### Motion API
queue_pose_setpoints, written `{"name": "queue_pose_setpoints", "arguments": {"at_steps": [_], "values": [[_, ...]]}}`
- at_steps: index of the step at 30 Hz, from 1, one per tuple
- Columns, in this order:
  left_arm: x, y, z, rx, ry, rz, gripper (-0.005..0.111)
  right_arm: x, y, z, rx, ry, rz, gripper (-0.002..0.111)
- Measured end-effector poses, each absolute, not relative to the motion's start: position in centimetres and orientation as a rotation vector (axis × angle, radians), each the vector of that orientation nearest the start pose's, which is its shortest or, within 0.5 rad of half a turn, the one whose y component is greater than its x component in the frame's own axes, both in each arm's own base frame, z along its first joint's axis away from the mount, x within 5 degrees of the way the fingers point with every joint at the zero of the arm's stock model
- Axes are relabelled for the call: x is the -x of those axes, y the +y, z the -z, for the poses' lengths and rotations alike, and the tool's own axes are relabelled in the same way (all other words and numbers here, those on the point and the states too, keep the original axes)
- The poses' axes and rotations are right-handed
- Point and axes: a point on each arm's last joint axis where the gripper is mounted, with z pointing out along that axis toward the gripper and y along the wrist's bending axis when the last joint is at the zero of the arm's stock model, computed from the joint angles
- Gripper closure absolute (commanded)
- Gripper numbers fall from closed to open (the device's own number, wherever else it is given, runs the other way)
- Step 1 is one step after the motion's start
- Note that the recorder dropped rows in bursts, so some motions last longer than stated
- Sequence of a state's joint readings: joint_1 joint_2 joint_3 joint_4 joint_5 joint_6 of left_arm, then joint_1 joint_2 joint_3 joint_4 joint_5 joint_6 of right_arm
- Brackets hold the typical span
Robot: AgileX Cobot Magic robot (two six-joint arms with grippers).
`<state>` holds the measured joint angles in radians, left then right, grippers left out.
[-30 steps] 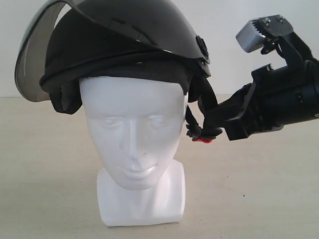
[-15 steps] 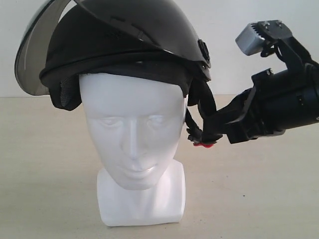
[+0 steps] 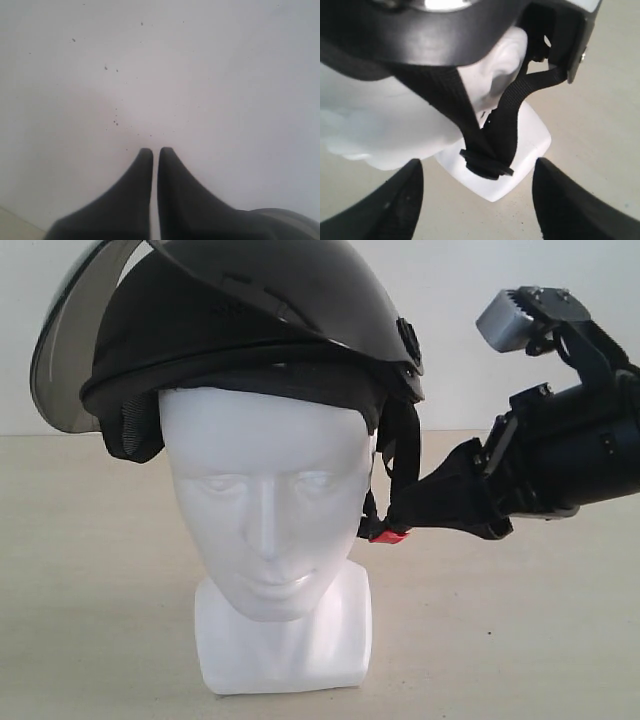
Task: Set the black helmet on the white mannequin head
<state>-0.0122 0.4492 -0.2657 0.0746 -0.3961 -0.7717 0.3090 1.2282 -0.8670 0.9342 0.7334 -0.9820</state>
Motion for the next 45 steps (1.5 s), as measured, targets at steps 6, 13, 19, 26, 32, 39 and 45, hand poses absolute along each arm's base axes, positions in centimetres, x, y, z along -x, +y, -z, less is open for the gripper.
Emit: {"name": "queue_pose_setpoints", "arguments": {"at_steps": [6, 13, 19, 26, 32, 39, 45], "values": [[-10.1, -0.4, -30.5, 0.413, 1.224, 0.638, 0.102, -18.8, 11.2, -33.6, 0.759, 2.041, -0.749, 0.052], [-10.2, -0.9, -32.3, 0.464, 1.382, 0.698, 0.102, -15.4, 9.2, -38.0, 0.5, 1.958, -0.735, 0.108], [-15.0, -3.5, -36.5, 0.199, 1.556, 0.819, 0.102, -16.2, 6.7, -43.9, 0.395, 2.118, -0.371, 0.108], [-20.2, -4.4, -38.9, -0.048, 1.681, 0.794, 0.102, -16.8, 6.7, -46.8, 0.404, 2.134, -0.333, 0.108], [-18.9, -3.7, -40.3, -0.069, 1.626, 0.763, 0.102, -16.7, 6.5, -46.5, 0.414, 2.176, -0.302, 0.108], [-18.2, -3.9, -40.5, -0.157, 1.642, 0.689, 0.102, -16.8, 6.5, -46.4, 0.415, 2.181, -0.302, 0.108], [-18.0, -4.1, -40.9, -0.126, 1.609, 0.778, 0.102, -16.8, 6.5, -46.4, 0.415, 2.181, -0.302, 0.108]]}}
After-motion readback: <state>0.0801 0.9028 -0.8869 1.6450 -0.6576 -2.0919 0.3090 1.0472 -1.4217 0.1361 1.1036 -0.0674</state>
